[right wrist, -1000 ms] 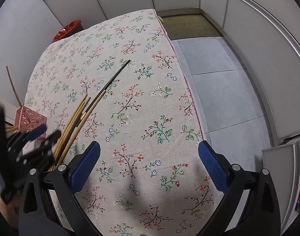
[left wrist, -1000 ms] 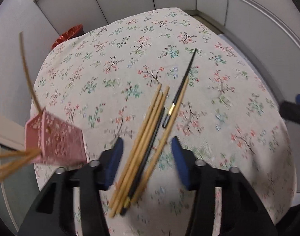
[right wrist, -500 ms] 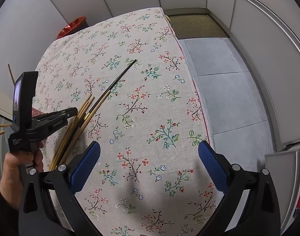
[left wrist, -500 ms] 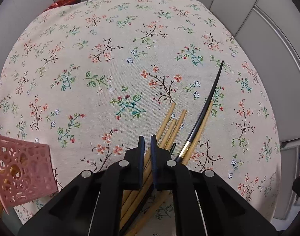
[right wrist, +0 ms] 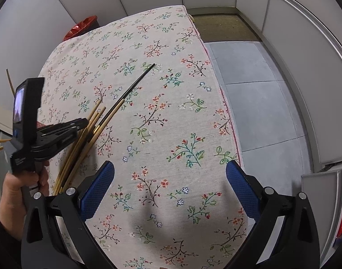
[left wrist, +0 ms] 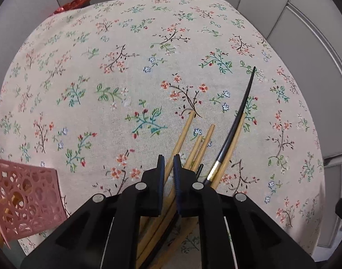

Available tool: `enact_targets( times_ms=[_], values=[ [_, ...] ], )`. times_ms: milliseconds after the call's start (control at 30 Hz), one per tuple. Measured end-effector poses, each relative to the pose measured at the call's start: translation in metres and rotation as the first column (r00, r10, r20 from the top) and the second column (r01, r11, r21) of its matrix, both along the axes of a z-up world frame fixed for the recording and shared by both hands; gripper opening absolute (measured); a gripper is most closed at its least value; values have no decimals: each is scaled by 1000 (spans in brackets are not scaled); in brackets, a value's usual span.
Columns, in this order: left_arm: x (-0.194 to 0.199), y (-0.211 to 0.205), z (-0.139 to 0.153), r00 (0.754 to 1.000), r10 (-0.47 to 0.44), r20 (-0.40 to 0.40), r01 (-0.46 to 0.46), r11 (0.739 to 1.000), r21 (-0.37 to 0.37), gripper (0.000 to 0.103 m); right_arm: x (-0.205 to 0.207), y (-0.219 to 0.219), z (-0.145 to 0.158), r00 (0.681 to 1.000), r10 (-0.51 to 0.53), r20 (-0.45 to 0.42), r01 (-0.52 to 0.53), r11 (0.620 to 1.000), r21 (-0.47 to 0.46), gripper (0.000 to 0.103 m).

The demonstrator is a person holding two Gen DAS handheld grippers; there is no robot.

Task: Organize utensils
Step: 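Lift one wooden chopstick upright with the left gripper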

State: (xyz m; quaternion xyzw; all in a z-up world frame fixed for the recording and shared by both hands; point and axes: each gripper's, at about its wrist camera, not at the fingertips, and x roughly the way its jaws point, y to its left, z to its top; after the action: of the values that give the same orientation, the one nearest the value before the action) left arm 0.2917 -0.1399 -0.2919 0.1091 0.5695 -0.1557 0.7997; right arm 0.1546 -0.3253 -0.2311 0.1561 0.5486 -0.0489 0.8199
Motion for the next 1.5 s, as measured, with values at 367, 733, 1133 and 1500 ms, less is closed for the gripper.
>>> enact_targets(
  times_ms=[367,733,1133,1500],
  values=[
    [-45,6,0,999,5,37,-6,999,36,7,-3,-2,-3,1000,-10,-4,10,1000,4,96],
    [-115,43,60,986,-19,163,25,999,-32,6,-7,6,2,1000,-17,12,17,1000,26,96],
    [-157,72,114,963,-43,265,93,979,-179,6,8,34,-8,1000,31,-4,-31,999,8,91],
    [-177,93,134,952,-55,300,122,970,-212,6,58,70,-33,997,69,-39,-68,997,27,55]
  ],
)
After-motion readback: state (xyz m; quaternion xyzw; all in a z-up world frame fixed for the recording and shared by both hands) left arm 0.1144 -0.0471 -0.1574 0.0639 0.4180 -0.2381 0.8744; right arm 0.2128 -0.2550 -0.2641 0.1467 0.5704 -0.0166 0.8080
